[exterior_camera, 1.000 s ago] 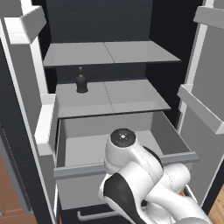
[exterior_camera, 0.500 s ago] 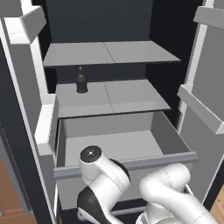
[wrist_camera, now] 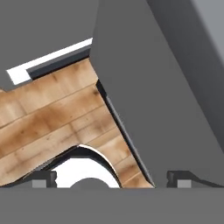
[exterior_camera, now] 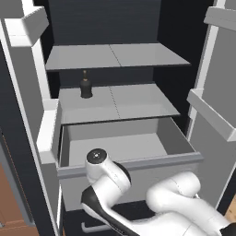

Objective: Place the squash and tomato inside the fridge drawer. Close the drawer after placing the vegetables.

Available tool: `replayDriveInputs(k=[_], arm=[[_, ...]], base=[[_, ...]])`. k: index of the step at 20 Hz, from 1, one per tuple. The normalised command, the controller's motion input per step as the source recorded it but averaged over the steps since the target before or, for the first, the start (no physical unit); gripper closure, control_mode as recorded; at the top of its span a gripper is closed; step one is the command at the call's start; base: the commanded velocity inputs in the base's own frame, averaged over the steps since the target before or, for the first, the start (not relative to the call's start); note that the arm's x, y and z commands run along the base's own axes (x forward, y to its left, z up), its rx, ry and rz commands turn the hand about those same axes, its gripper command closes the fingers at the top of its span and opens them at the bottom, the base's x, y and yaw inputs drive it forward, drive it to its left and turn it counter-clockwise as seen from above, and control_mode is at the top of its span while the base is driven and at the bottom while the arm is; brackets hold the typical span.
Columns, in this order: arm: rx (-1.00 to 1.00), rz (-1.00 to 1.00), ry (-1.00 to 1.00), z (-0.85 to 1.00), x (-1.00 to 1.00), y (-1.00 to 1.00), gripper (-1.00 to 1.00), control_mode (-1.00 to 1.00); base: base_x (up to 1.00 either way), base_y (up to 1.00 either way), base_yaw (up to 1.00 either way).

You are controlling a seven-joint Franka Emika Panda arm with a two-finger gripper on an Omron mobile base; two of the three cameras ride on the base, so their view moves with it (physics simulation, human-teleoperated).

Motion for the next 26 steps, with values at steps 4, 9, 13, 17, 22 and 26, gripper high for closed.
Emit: replayDriveInputs(k=[4, 9, 13, 17, 22, 26], arm=[[0.00, 0.03, 0.00, 0.00, 0.81, -0.03, -1.00, -1.00], [0.00, 0.01, 0.00, 0.00, 0.81, -0.12, -1.00, -1.00], [0.00, 0.00, 0.00, -0.04, 0.84, -0.10, -1.00, -1.00], [0.00, 0.00, -0.01, -0.11, 0.83, -0.05, -1.00, -1.00], [0.00, 0.00, -0.03, -0.10, 0.83, -0.04, -1.00, -1.00], [0.00, 0.00, -0.05, -0.12, 0.69, 0.00, -1.00, -1.00]], base=[[0.00, 0.00, 0.00], [0.00, 0.00, 0.00], [0.00, 0.00, 0.00], [0.00, 0.00, 0.00], [0.00, 0.00, 0.00], [0.00, 0.00, 0.00]])
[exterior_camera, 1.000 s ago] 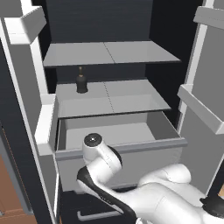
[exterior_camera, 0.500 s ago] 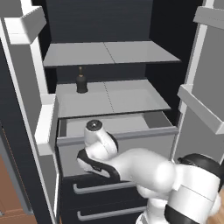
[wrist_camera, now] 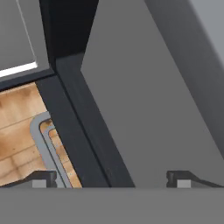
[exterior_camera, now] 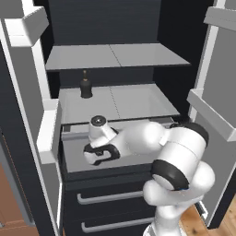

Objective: Place the squash and tomato inside the fridge drawer. Close the drawer after placing the vegetables.

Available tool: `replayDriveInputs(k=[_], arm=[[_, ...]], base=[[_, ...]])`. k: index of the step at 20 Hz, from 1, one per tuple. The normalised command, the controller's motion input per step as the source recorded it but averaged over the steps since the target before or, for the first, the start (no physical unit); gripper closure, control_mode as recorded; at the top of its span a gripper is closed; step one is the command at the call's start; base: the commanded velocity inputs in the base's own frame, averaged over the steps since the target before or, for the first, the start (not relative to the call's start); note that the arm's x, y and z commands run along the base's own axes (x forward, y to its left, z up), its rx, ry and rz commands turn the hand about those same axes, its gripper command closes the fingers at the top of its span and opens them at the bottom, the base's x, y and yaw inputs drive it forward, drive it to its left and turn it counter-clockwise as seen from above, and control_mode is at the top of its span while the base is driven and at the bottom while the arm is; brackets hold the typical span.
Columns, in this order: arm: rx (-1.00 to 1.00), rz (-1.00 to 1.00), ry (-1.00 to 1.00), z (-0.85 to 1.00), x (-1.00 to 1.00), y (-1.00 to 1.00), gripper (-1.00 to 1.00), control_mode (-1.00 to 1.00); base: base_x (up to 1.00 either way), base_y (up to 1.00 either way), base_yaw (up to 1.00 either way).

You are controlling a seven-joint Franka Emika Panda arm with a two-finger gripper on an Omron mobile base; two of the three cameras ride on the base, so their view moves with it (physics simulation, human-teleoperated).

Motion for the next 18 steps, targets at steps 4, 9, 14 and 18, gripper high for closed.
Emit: replayDriveInputs(k=[4, 9, 14, 18], arm=[[0.00, 0.00, -0.07, -0.14, 0.48, 0.00, -1.00, -1.00], [0.00, 0.00, -0.06, -0.20, 0.43, 0.00, -1.00, -1.00], [0.00, 0.00, -0.06, -0.18, 0.57, 0.00, -1.00, -1.00], [0.00, 0.00, -0.03, -0.03, 0.23, 0.00, -1.00, -1.00]], base=[[0.00, 0.00, 0.00], [0.00, 0.00, 0.00], [0.00, 0.00, 0.00], [0.00, 0.00, 0.00]])
